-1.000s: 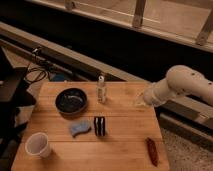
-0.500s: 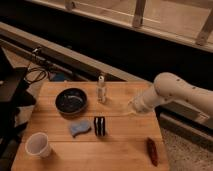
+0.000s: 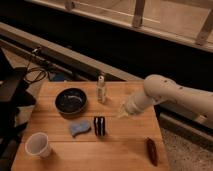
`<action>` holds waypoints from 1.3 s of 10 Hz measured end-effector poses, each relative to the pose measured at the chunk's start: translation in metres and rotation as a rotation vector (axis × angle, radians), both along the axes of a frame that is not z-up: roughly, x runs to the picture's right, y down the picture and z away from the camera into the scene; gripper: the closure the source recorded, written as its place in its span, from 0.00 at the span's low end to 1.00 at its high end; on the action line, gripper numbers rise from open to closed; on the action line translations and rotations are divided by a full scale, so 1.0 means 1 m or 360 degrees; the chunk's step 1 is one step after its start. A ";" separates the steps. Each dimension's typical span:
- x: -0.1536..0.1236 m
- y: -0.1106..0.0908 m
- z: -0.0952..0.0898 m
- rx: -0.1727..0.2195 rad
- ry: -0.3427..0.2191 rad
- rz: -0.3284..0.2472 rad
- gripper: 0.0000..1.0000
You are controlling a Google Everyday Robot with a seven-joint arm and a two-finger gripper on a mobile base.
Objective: Knock the eraser over
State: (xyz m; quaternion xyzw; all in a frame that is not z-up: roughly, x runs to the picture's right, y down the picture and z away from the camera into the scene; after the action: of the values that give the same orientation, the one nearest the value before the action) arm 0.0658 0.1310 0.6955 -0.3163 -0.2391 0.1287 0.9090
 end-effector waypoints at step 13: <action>-0.060 0.054 0.023 -0.0126 -0.0356 -0.0114 1.00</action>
State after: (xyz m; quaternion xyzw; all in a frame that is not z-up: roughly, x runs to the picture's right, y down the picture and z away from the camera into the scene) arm 0.0055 0.1850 0.7187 -0.3726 -0.3222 0.0693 0.8675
